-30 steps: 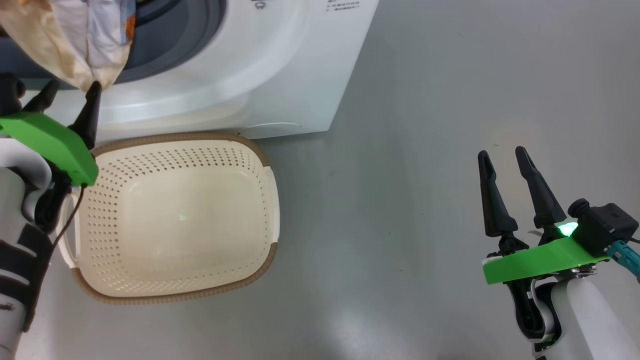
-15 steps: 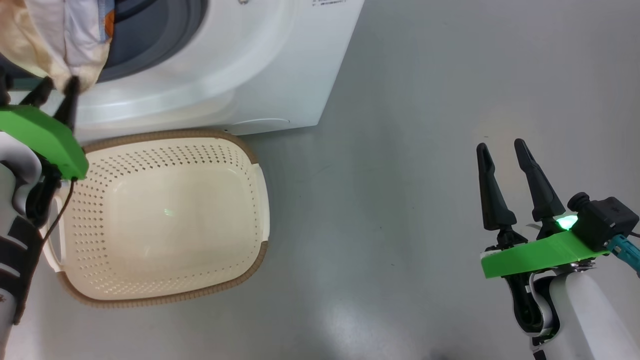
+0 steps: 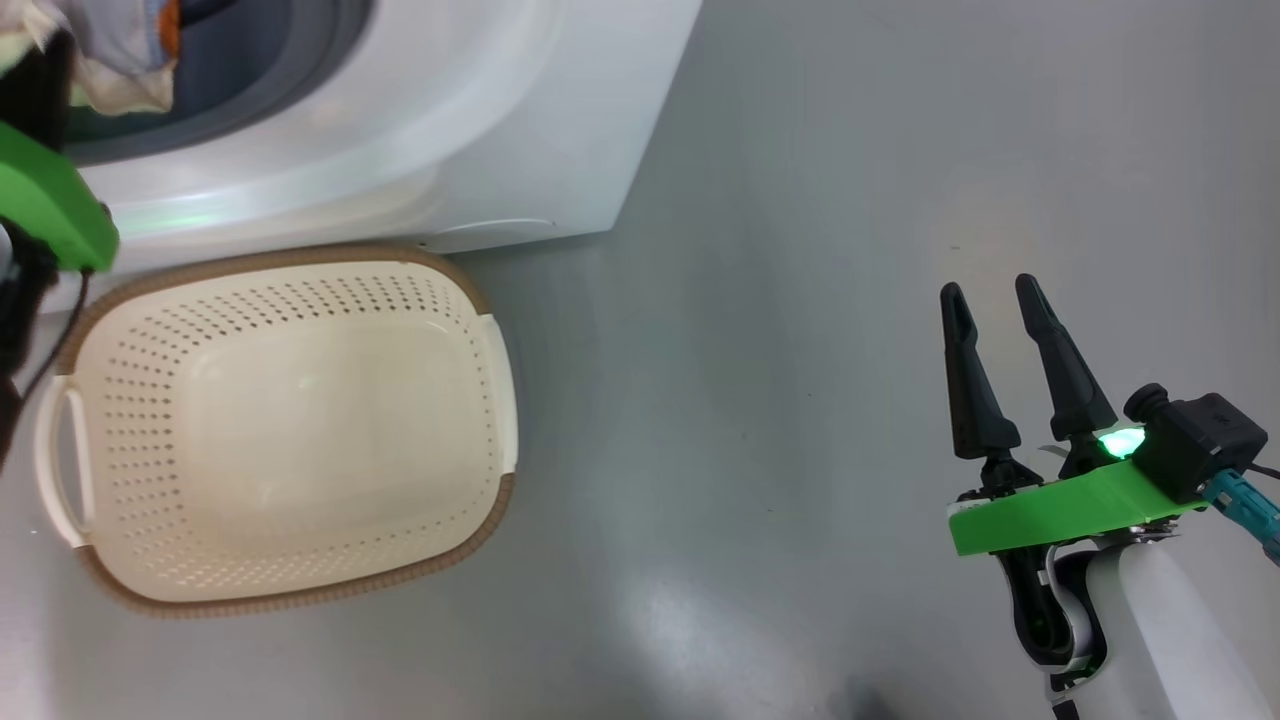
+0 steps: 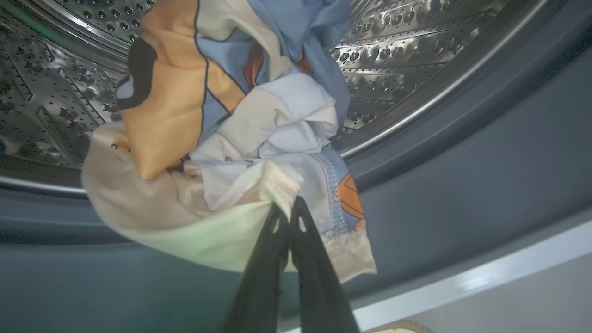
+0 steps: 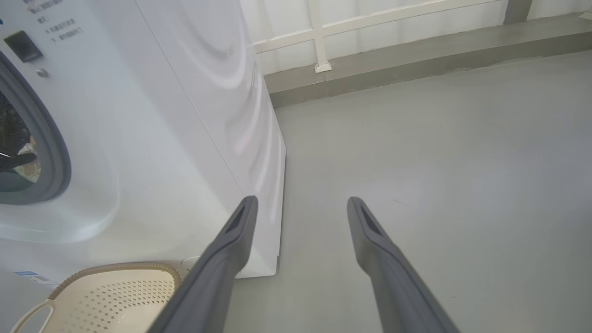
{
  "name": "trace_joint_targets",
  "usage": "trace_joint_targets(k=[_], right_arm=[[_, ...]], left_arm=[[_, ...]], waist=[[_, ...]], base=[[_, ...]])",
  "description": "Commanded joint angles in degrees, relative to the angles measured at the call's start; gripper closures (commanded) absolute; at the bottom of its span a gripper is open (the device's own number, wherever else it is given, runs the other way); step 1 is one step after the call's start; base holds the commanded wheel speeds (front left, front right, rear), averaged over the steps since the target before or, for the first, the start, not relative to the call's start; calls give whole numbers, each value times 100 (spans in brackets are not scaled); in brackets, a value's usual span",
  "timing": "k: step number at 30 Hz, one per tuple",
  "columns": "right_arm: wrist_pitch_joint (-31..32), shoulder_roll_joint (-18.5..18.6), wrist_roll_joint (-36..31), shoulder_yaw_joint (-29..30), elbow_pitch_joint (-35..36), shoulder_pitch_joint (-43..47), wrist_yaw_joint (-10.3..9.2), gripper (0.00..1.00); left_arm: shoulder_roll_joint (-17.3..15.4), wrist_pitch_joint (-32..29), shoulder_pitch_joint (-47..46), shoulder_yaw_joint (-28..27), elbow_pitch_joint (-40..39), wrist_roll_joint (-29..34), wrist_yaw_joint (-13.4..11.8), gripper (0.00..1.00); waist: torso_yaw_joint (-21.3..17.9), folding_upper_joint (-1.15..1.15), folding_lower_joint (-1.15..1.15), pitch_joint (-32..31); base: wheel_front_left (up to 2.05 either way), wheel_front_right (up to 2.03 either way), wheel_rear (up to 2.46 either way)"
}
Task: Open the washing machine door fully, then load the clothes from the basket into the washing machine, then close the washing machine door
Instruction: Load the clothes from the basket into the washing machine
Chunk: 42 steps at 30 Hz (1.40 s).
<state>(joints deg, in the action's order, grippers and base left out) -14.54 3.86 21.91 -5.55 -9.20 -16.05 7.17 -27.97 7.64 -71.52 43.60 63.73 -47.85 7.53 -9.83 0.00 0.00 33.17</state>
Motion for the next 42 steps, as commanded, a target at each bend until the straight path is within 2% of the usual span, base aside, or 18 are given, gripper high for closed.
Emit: trace_joint_targets(k=[1,15,20,23,27,34,36,37,39,40,41,42], right_arm=[[-46,10,16,-144,142,-50,32,0],[-46,-73,86,-349,152,-120,32,0],[-46,-86,100,-352,184,-101,32,0],[-46,-91,99,-363,194,-94,32,0],[-46,-95,113,-405,176,-99,32,0],[-46,-97,187,-439,159,-96,32,0],[-46,-97,197,-445,151,-86,32,0],[-46,-97,197,-445,151,-86,32,0],[-46,-97,210,-466,143,-82,32,0],[-46,-98,214,-472,142,-82,32,0],[-46,-98,218,-474,142,-81,32,0],[-46,-98,221,-473,140,-80,32,0]], left_arm=[[-304,52,-195,-101,-17,-27,-4,100],[-421,-16,-1145,-97,654,-102,-25,100],[-528,611,-1509,-90,630,110,-296,100],[-552,717,-1519,-159,538,183,-395,100],[-500,727,-1221,-203,684,140,-354,100],[-489,286,-1086,-95,899,117,-251,100],[-485,98,-1077,-58,927,113,-222,72],[-485,98,-1077,-58,927,113,-222,72],[-478,-110,-1049,-45,950,78,-195,55],[-470,-216,-1024,-33,959,65,-181,26],[-465,-272,-1001,-5,965,76,-172,7],[-457,-285,-983,6,970,75,-167,0]], waist=[[-74,0,0,73],[-582,0,0,267],[-662,0,0,328],[-690,0,0,357],[-727,0,0,354],[-729,0,0,306],[-719,0,0,278],[-719,0,0,278],[-712,0,0,242],[-707,0,0,223],[-700,0,0,200],[-693,0,0,175]], base=[[0,0,0],[0,0,0],[0,0,0],[0,0,0],[0,0,0],[0,0,0],[0,0,0],[0,0,0],[0,0,0],[0,0,0],[0,0,0],[0,0,0]])
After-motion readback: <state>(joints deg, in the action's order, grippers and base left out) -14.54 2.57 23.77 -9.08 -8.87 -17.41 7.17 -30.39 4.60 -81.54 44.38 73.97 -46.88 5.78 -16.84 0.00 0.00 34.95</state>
